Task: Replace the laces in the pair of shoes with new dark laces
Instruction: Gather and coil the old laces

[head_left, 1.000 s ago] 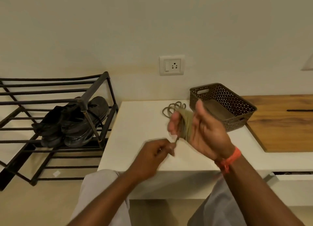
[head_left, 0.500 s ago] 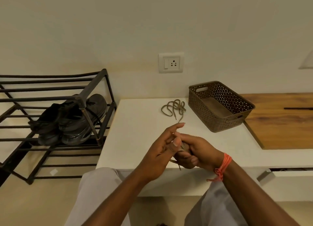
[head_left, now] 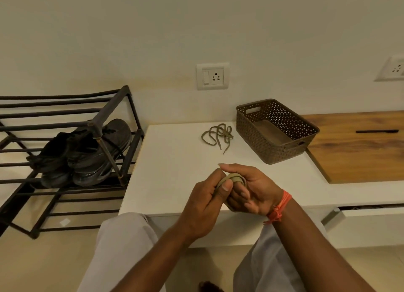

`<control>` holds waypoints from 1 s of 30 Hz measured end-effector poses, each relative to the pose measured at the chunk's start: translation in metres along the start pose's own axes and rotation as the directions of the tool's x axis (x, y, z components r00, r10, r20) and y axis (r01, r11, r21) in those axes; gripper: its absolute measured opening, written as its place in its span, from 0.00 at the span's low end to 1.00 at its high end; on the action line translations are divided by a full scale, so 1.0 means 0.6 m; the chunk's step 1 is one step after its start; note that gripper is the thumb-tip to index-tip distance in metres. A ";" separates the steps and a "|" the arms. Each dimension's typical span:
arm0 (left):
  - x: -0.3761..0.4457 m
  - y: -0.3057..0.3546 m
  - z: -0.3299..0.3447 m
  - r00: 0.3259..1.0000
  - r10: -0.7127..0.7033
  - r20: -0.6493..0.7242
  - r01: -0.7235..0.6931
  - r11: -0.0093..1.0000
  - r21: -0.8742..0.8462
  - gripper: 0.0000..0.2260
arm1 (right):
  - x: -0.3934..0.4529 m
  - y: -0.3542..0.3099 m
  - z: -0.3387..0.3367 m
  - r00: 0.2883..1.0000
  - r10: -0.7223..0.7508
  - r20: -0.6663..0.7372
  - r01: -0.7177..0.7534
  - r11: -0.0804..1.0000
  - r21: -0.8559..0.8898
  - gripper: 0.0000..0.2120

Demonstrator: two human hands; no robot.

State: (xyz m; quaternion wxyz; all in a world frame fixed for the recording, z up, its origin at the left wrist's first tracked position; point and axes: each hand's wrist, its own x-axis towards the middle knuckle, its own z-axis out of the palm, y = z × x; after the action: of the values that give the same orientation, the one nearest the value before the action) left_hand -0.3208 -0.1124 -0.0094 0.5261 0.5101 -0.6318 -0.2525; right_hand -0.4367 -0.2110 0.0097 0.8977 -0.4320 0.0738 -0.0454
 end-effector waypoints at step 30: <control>0.516 -0.208 0.021 0.921 -0.232 -0.313 0.342 0.866 0.364 0.12 | 0.045 -0.313 -0.471 0.227 -0.460 -0.859 -0.602 0.627 -0.495 0.05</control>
State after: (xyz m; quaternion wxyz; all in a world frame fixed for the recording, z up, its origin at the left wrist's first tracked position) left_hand -0.2625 -0.4411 0.0061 0.4408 0.7267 -0.5129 -0.1208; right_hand -0.4621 -0.5492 -0.0200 0.3602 -0.6357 0.6473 -0.2171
